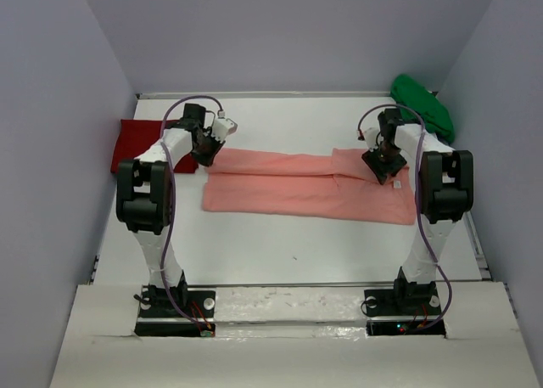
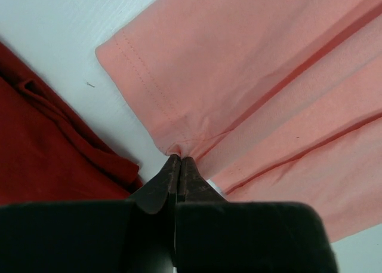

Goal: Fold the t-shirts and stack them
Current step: Fold the tshirt

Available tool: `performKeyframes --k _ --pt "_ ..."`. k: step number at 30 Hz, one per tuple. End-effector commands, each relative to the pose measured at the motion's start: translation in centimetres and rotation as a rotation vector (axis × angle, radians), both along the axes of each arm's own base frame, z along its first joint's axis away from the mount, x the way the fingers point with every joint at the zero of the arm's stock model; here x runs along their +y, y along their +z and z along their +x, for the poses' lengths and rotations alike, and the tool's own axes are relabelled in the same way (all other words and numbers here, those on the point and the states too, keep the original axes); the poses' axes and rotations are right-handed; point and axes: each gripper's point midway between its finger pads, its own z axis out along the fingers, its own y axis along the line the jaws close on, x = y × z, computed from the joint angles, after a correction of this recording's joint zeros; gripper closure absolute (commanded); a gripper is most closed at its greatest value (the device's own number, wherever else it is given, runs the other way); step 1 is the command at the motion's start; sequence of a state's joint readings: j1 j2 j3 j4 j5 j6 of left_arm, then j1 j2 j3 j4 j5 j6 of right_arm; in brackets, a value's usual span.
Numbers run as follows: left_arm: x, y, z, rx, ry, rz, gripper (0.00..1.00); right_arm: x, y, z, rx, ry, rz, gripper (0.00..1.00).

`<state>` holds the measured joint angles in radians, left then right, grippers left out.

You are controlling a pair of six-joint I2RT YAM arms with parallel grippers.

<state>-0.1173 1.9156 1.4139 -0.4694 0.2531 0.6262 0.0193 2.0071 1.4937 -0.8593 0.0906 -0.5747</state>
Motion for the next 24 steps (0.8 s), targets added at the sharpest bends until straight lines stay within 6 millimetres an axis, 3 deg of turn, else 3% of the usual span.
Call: performKeyframes --k 1,7,11,13,19,21,24 --pt "0.4 -0.4 -1.1 0.035 0.012 0.039 0.91 -0.4 1.9 -0.6 -0.004 -0.007 -0.003 0.41" --pt "0.4 0.4 -2.6 0.031 0.010 0.049 0.83 -0.6 4.9 -1.8 -0.058 0.006 -0.012 0.32" --pt "0.7 1.8 -3.7 0.013 0.011 0.062 0.73 -0.9 7.3 -2.2 -0.119 0.007 -0.031 0.27" --pt "0.8 2.3 -4.2 0.007 0.018 0.064 0.70 -0.9 8.4 -2.2 -0.148 0.005 -0.032 0.19" --pt "1.7 5.7 -5.6 -0.061 0.040 0.083 0.39 -0.7 11.5 -2.3 -0.230 0.000 -0.016 0.05" --pt "2.2 6.9 -5.9 -0.090 0.054 0.103 0.01 -0.7 12.0 -2.2 -0.245 0.003 -0.016 0.05" --pt "2.7 8.4 -6.1 -0.137 0.080 0.112 0.01 -0.9 12.8 -1.0 -0.303 -0.010 -0.029 0.05"
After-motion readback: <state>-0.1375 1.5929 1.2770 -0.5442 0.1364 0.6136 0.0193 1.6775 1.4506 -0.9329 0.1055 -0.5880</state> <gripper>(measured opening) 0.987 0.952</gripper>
